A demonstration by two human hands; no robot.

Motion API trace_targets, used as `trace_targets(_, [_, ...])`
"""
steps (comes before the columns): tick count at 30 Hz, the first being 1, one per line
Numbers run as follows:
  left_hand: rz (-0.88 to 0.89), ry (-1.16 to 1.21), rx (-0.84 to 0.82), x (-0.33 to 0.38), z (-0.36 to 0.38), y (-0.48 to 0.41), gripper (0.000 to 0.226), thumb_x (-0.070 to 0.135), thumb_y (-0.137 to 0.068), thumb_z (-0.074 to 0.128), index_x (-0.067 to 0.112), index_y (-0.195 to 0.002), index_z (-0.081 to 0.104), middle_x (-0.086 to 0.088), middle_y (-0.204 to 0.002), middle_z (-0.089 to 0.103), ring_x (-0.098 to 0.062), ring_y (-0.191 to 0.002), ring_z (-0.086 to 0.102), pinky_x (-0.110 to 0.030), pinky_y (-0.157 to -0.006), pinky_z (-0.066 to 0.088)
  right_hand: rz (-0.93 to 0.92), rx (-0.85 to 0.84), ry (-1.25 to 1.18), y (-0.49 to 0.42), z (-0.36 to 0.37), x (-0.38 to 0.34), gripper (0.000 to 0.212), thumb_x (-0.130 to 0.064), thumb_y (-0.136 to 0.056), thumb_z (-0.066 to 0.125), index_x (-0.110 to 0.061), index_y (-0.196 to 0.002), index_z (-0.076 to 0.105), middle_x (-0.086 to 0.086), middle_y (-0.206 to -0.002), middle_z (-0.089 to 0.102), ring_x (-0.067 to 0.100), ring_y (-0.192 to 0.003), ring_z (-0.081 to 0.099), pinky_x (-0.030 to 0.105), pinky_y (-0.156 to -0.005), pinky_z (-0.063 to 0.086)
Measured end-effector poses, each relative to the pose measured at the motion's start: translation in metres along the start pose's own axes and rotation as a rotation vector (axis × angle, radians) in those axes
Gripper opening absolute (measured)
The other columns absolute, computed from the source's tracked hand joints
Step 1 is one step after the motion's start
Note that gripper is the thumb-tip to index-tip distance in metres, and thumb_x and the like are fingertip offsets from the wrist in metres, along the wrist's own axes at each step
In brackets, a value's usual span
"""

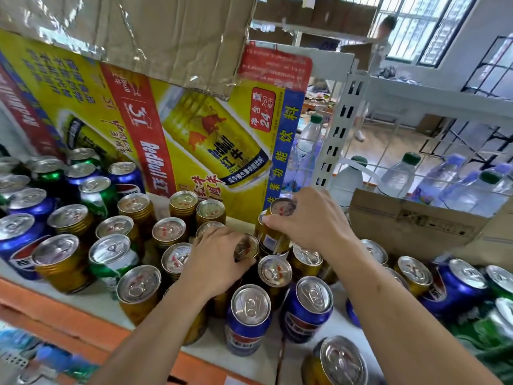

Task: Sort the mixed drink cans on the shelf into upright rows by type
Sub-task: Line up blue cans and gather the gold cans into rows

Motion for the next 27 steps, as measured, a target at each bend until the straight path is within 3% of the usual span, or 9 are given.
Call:
trace_targets(5, [-0.008,-0.051,0.073,-0.006,-0.005,-0.003,0.031,0.05,-0.079,0.064,0.031,-0.104,0.068,0.004,-0.099,0.065,-0.024,-0.106,0.051,-0.037,-0.094,0.041,0.046,-0.029,-0.049,0.002,0.007,0.008,0.049,-0.058,-0.076,0.068,-0.012,-0.069,0.054,-0.001,-0.068,0.051,0.013,-0.061,0.045,0.028,-0.049,0.028])
trace_targets(8, [-0.04,-0.055,0.077,-0.009,-0.004,-0.006,0.027,0.047,-0.081,0.061,0.033,-0.104,0.068,0.002,-0.097,0.064,-0.026,-0.105,0.05,-0.039,-0.092,0.042,0.02,-0.128,-0.055,0.002,0.034,0.009,0.038,-0.053,-0.074,0.069,-0.017,-0.079,0.059,-0.002,-0.077,0.058,0.018,-0.072,0.053,0.028,-0.054,0.034])
trace_targets(11, [-0.067,-0.07,0.074,-0.013,-0.002,-0.011,0.028,0.047,-0.082,0.061,0.031,-0.105,0.067,0.0,-0.101,0.065,-0.027,-0.106,0.05,-0.04,-0.091,0.042,0.0,-0.228,-0.058,0.006,0.07,0.01,0.041,-0.047,-0.072,0.071,-0.021,-0.102,0.062,0.002,-0.095,0.063,0.024,-0.087,0.058,0.031,-0.066,0.044])
trace_targets(14, [-0.081,-0.088,0.045,-0.019,0.002,-0.018,0.033,0.048,-0.085,0.059,0.03,-0.112,0.065,0.0,-0.11,0.064,-0.027,-0.112,0.048,-0.04,-0.096,0.039,-0.021,-0.26,-0.008,0.007,0.085,0.01,0.037,-0.037,-0.075,0.069,-0.02,-0.106,0.059,0.006,-0.097,0.063,0.028,-0.089,0.06,0.037,-0.073,0.052])
trace_targets(17, [-0.07,-0.111,0.03,-0.018,0.004,-0.022,0.035,0.048,-0.088,0.056,0.032,-0.119,0.061,-0.002,-0.119,0.06,-0.028,-0.118,0.042,-0.042,-0.099,0.036,-0.033,-0.267,-0.001,0.006,0.084,0.01,0.032,-0.032,-0.079,0.066,-0.016,-0.108,0.061,0.007,-0.1,0.064,0.028,-0.092,0.061,0.038,-0.076,0.052])
trace_targets(20, [-0.055,-0.114,0.007,-0.018,0.008,-0.021,0.039,0.049,-0.089,0.056,0.032,-0.125,0.057,-0.001,-0.125,0.056,-0.027,-0.122,0.038,-0.039,-0.1,0.034,-0.024,-0.283,-0.054,0.012,0.075,0.014,0.047,-0.034,-0.086,0.066,-0.02,-0.13,0.057,0.006,-0.122,0.061,0.025,-0.109,0.057,0.033,-0.087,0.048])
trace_targets(22, [-0.046,-0.095,-0.005,-0.018,0.007,-0.021,0.04,0.051,-0.089,0.056,0.034,-0.125,0.057,0.0,-0.126,0.057,-0.026,-0.123,0.038,-0.038,-0.102,0.031,-0.001,-0.26,-0.124,0.018,0.061,0.02,0.053,-0.039,-0.086,0.068,-0.022,-0.135,0.054,0.001,-0.124,0.06,0.019,-0.108,0.057,0.029,-0.085,0.046])
trace_targets(27, [-0.052,0.121,-0.106,-0.003,-0.004,-0.009,0.039,0.049,-0.091,0.054,0.031,-0.125,0.058,0.005,-0.132,0.052,-0.017,-0.124,0.042,-0.034,-0.106,0.028,0.067,-0.243,-0.127,0.05,0.032,0.045,0.037,-0.041,-0.087,0.068,-0.022,-0.118,0.063,-0.006,-0.106,0.063,0.012,-0.093,0.058,0.023,-0.072,0.044])
Point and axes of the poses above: each hand's wrist, its own y-axis away from the middle knuckle, its own z-axis out of the palm, x = y × z, the point moved 10 cm from there along -y, towards the middle knuckle
